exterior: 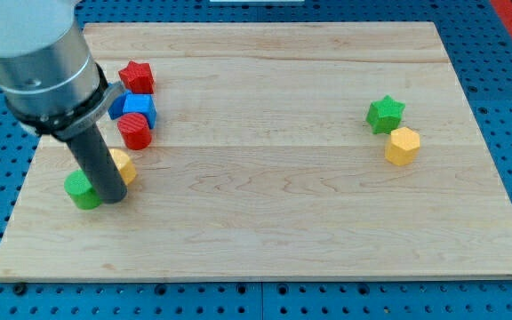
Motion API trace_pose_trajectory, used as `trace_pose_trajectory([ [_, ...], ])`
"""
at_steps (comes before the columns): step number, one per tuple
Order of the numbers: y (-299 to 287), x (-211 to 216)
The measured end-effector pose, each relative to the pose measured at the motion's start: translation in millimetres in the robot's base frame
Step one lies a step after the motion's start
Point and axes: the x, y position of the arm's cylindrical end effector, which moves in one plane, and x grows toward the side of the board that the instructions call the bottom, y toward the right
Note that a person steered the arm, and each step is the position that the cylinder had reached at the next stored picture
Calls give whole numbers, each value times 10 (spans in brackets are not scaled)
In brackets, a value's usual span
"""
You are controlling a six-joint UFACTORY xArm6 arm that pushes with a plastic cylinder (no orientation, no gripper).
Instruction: Move the yellow heart and green circle to the bottom of the red circle
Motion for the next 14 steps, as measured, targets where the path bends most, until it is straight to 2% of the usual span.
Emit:
trace_pose_trajectory([
  [2,5,-224],
  [3,139,-38],
  [4,354,465],
  [5,89,750],
  [6,-52,848],
  [8,-528,573],
  [10,-709,360],
  [14,-554,261],
])
